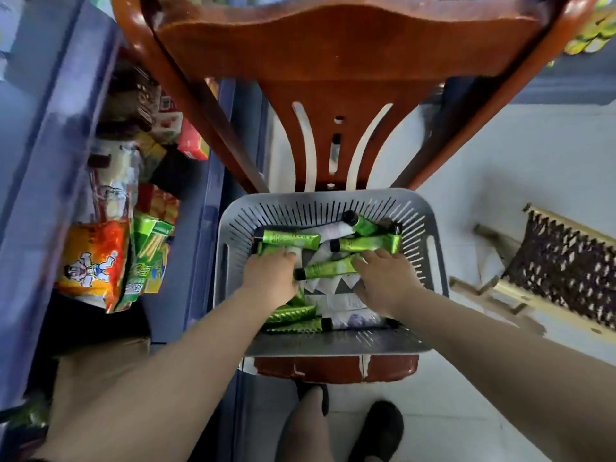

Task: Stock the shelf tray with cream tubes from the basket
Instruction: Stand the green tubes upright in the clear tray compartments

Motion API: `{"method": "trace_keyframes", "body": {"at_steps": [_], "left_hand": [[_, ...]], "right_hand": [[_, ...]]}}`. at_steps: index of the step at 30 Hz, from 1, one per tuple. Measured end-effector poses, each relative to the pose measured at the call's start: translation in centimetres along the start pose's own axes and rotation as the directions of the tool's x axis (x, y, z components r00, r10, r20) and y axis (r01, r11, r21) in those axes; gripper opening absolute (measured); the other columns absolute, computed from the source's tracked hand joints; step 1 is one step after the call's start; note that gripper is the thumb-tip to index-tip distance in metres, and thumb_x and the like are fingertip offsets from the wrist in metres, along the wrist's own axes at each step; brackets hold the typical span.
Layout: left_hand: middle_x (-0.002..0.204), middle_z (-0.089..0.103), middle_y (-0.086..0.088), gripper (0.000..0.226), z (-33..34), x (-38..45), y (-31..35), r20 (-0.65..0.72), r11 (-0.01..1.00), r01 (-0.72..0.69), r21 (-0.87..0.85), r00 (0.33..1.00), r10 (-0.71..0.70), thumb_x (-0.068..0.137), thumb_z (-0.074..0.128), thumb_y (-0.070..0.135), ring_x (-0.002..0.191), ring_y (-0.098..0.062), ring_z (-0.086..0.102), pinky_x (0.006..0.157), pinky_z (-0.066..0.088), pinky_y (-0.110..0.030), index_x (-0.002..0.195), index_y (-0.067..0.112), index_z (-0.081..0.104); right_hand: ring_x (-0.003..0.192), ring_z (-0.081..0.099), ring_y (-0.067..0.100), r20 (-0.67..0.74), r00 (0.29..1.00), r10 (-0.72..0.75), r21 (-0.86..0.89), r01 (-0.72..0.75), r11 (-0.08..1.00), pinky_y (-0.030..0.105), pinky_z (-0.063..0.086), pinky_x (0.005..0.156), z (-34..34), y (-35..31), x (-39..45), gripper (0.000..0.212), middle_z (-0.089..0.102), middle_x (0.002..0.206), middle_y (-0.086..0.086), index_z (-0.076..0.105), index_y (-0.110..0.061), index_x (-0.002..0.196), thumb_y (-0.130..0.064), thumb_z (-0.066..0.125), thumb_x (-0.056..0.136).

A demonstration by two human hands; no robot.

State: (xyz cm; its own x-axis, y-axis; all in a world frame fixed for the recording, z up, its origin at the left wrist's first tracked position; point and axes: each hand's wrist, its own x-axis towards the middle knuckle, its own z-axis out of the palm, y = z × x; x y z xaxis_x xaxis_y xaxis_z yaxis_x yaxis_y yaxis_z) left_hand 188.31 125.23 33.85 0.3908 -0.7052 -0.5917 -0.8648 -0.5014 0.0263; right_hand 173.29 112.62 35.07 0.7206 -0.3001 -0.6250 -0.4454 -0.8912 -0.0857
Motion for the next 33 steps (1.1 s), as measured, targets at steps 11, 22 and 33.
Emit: {"method": "trace_keyframes", "body": {"at_steps": [11,22,33], "left_hand": [[0.121,0.055,-0.004,0.044,7.7,7.5,-1.8,0.039,0.999,0.032,-0.026,0.999,-0.031,0.086,0.058,0.032,0.112,-0.025,0.052,0.085,0.041,-0.034,0.128,0.018,0.05],[0.117,0.054,-0.004,0.032,9.3,9.1,-1.8,0.13,0.993,-0.045,0.109,0.991,0.03,0.086,0.063,0.03,0.114,-0.024,0.046,0.099,0.032,-0.037,0.115,0.017,0.056],[0.119,0.053,-0.006,0.04,9.0,7.0,-3.7,0.077,0.844,-0.008,-0.536,0.995,0.058,0.078,0.074,0.01,0.109,-0.02,0.051,0.086,0.042,-0.025,0.115,0.011,0.059]], "right_hand": [[0.133,0.035,0.027,-0.012,0.999,0.053,0.054,-0.052,0.997,0.041,0.035,0.102,7.8,0.5,8.9,0.061,0.038,0.144,0.005,0.026,-0.021,0.145,-0.026,0.055,0.091],[0.124,0.04,0.03,-0.088,0.996,-0.009,-0.141,-0.003,0.99,0.038,0.033,0.1,10.1,0.1,11.8,0.047,0.044,0.131,0.011,0.041,-0.008,0.132,-0.012,0.055,0.087],[0.116,0.048,0.028,-0.092,0.996,-0.002,0.053,0.007,0.999,0.033,0.03,0.098,11.5,0.3,10.6,0.036,0.062,0.114,0.011,0.053,-0.014,0.116,-0.037,0.058,0.088]]}}
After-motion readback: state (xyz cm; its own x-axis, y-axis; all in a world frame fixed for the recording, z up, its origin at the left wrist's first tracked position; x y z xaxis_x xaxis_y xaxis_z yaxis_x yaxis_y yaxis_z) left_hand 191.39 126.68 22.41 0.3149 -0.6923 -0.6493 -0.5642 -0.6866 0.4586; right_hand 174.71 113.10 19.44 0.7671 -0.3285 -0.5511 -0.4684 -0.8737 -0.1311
